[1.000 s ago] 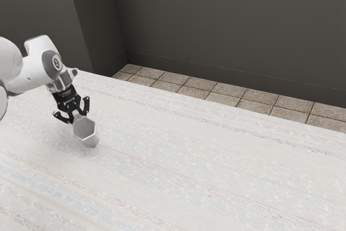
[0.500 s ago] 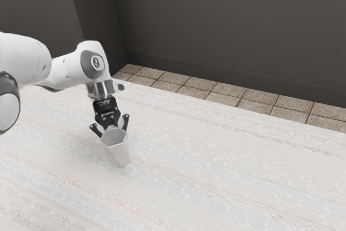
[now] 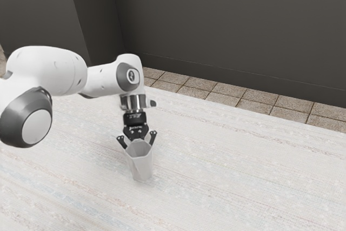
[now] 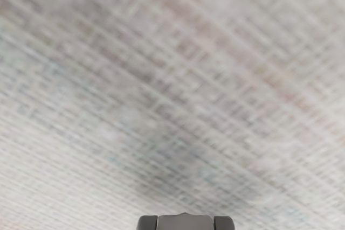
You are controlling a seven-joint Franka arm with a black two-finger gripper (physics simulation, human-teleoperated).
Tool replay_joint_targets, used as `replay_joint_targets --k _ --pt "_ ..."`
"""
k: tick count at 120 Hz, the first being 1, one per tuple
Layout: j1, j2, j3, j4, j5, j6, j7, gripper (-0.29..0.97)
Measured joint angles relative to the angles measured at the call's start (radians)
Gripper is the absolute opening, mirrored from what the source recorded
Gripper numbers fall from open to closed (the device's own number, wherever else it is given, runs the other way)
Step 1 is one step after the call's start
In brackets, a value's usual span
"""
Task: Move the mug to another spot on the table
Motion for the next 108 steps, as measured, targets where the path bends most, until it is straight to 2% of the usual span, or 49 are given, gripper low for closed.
replay_joint_targets --k 42,73,79,96,108 --pt "-0.011 0.077 0.001 0.119 -0.001 0.001 -0.033 -0.1" --pt "-0.011 0.107 0.001 0.129 -0.007 0.001 -0.052 -0.1" --pt "-0.011 0.108 0.001 0.129 -0.009 0.001 -0.054 -0.07" --pt "-0.01 0.11 0.003 0.129 -0.021 0.004 -0.059 0.16" --pt "-0.01 0.11 0.005 0.129 -0.027 0.006 -0.062 0.27"
